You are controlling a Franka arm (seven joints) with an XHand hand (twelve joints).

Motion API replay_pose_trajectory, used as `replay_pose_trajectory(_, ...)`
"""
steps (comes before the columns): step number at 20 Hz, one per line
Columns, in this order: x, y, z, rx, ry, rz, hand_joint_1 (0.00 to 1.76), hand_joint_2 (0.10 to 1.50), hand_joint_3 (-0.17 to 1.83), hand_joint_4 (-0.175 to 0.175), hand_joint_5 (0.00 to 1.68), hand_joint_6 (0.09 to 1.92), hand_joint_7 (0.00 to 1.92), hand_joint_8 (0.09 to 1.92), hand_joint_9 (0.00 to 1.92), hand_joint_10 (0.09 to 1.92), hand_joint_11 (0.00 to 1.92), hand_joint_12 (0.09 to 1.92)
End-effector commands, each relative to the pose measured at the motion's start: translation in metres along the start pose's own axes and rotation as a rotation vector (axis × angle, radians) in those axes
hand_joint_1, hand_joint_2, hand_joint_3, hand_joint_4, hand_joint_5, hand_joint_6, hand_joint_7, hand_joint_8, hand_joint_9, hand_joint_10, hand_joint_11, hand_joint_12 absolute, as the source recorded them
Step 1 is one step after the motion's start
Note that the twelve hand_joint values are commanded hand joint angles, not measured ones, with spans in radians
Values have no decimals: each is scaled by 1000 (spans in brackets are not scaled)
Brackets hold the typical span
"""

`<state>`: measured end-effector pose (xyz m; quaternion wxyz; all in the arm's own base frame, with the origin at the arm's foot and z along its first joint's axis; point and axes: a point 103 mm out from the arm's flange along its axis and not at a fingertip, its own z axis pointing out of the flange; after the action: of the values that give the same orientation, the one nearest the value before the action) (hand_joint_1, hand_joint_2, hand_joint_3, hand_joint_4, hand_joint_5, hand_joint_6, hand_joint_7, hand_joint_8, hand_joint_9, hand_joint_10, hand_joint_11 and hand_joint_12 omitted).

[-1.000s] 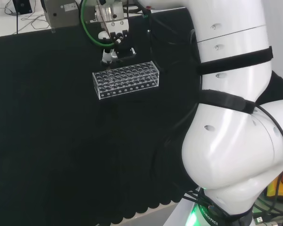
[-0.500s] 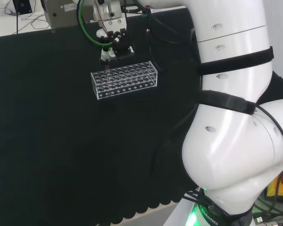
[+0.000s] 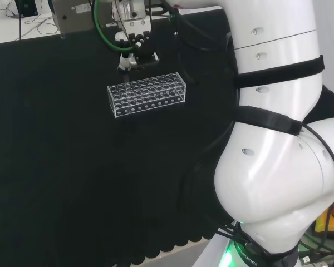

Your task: Pick up the test tube.

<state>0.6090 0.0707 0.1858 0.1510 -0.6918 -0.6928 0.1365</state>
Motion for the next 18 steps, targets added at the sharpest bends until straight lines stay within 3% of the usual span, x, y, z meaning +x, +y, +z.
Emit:
replay_pose_trajectory(1, -1, -3, -15, 1, 35, -3, 1229, 1051, -175, -175, 1358, 380, 1681, 588, 1676, 379, 1365, 792)
replay_pose_trajectory(18, -16, -46, -79, -67, 61, -20, 1231, 1048, -175, -175, 1367, 362, 1680, 586, 1679, 376, 1360, 789)
